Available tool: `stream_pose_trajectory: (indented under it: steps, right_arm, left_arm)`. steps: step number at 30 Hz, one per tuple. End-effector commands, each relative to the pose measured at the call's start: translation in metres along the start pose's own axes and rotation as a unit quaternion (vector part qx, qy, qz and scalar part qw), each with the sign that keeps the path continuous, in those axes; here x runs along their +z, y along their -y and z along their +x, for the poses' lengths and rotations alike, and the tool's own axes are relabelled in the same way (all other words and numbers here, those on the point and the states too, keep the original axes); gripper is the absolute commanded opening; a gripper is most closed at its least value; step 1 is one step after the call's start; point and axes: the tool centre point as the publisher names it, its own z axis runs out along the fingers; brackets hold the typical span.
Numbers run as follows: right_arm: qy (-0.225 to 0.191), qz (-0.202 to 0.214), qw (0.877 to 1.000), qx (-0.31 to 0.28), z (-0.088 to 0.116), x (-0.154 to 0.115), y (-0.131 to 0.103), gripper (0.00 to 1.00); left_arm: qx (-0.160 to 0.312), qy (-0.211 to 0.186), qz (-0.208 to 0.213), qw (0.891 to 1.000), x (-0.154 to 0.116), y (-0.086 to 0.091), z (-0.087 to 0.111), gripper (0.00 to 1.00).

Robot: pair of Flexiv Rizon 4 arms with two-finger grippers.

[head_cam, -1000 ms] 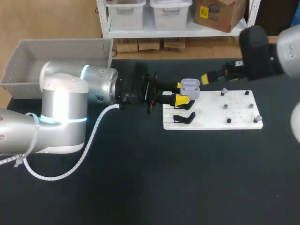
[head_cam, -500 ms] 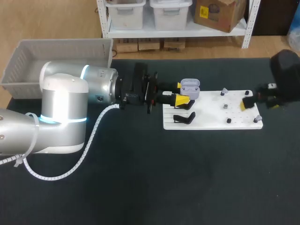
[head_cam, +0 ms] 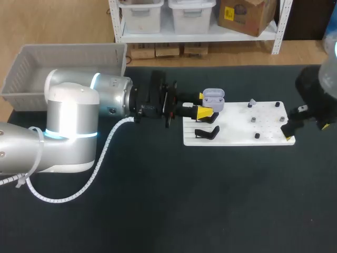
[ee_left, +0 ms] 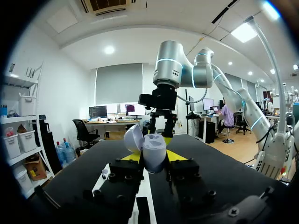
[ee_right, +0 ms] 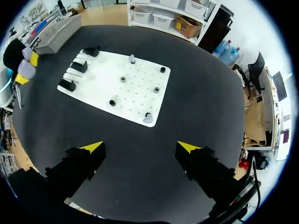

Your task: Pick up each earbud case from the left stands, insert the matching earbuds, close the lid, and place the case in the box.

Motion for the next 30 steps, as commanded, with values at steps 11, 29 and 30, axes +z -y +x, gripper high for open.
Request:
stream_pose_trajectory:
  steps: [11,29,30]
  right_arm:
    - [0.008,0.034,0.999,-0.010,-0.017,0.029,-0.005,1.00]
    - [0.006,0.041,0.999,-0.012,-0.022,0.029,-0.003,1.00]
    - [0.005,0.040,0.999,-0.012,-0.024,0.029,-0.001,1.00]
  left_arm:
    - [0.002,0.001,-0.003,1.000,0.000,0.001,0.001,0.00]
    - [0.002,0.001,-0.003,1.000,0.000,0.001,0.001,0.00]
    - [0.002,0.001,-0.003,1.000,0.000,0.001,0.001,0.00]
